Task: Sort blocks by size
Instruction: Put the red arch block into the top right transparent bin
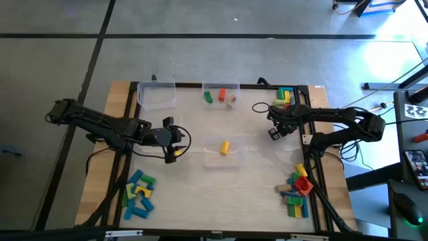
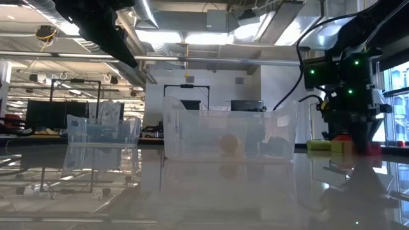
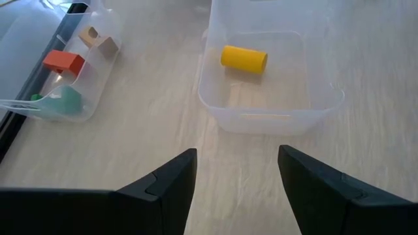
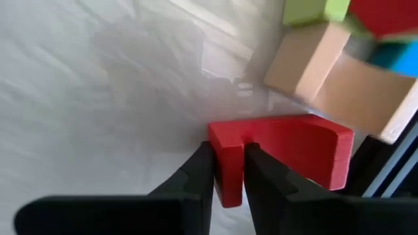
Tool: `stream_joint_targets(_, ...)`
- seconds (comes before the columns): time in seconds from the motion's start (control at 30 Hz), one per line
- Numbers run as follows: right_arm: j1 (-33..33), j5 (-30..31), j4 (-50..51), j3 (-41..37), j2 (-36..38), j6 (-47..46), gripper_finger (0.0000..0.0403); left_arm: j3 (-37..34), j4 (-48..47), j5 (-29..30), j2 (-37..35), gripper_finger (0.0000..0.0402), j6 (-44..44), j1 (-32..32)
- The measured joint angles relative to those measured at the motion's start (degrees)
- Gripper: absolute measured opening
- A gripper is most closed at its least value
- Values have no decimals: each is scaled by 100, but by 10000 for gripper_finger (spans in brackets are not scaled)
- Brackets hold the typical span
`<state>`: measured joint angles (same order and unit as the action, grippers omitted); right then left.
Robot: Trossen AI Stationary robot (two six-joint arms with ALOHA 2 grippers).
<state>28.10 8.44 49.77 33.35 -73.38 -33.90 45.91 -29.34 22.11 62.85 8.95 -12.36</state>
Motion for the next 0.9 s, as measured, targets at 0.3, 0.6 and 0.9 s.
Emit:
stream_joint_targets(0.3,0,33,-21,420,0,295,68,0,0,2,2,210,0,2)
stream_joint_targets(0.6,0,-43,-279,912,2,610,68,0,0,0,0,210,0,2)
stream_joint_targets(0.9,0,-463,-1407,1027,4,1022,68,0,-1,2,0,210,0,2)
